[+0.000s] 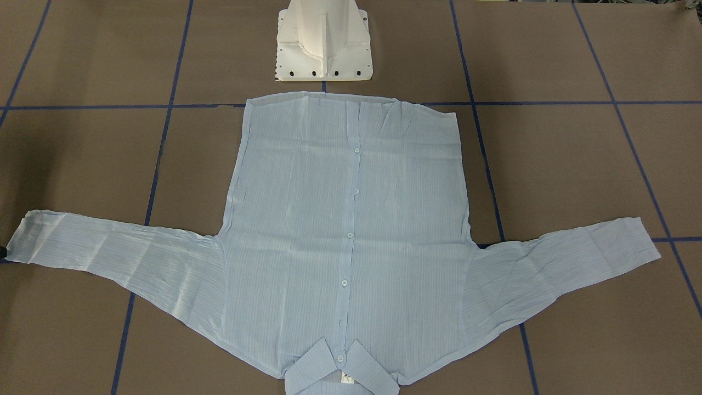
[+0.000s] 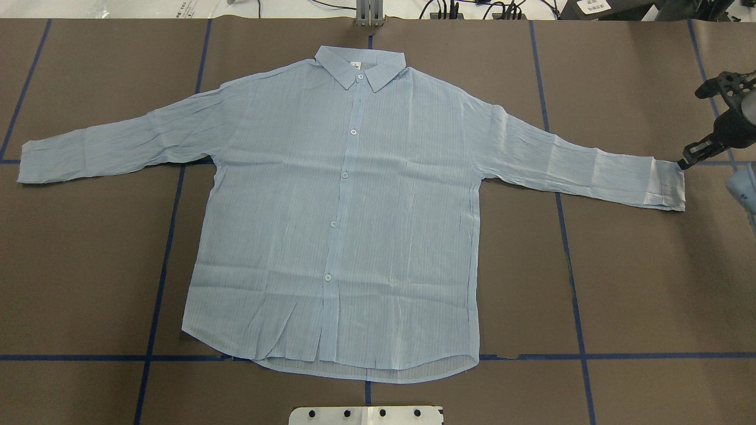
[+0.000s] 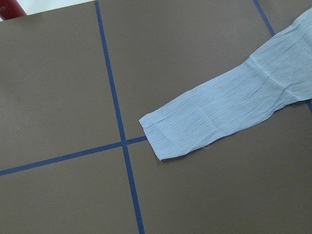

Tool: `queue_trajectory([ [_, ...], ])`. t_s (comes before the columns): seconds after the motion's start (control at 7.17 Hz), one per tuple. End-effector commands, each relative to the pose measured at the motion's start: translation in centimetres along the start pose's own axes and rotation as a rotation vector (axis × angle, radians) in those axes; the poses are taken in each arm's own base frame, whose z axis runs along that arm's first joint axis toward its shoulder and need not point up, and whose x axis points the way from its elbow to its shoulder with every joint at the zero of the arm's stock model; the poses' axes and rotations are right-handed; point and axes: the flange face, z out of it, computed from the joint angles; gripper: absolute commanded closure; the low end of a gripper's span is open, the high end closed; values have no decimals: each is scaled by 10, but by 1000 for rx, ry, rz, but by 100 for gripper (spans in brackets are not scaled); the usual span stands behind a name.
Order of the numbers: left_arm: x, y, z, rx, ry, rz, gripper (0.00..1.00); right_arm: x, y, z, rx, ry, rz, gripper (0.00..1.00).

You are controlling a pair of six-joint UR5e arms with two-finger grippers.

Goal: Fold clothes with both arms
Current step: 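Grasp the sleeve cuff nearest the right gripper with the right gripper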

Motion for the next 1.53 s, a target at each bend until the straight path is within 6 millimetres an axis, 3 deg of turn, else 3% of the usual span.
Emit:
queue_trajectory([
  [0.0,0,0,0,0,1,-1,0,-6,1,-7,8,-32,8,100],
  [0.28,1,-1,-1,3,1,2,0,-28,-5,-26,36,-76,-25,100],
  [0.56,1,0,-1,1,3,1,0,-84,-21,-67,94,-150,65,100],
  [0.7,1,0,-1,2,1,1,0,-131,-31,-71,94,-187,115,100],
  [0.84,0,0,0,-2,2,-2,0,-198,-41,-66,75,-222,175,100],
  [0.98,-1,0,1,-3,2,-3,0,-259,-69,-73,69,-263,245,100],
  [1.25,-3,1,3,-6,2,-6,0,-397,-109,-53,112,-257,343,100],
  [1.39,-3,1,3,-7,2,-5,0,-451,-133,-52,182,-240,404,100],
])
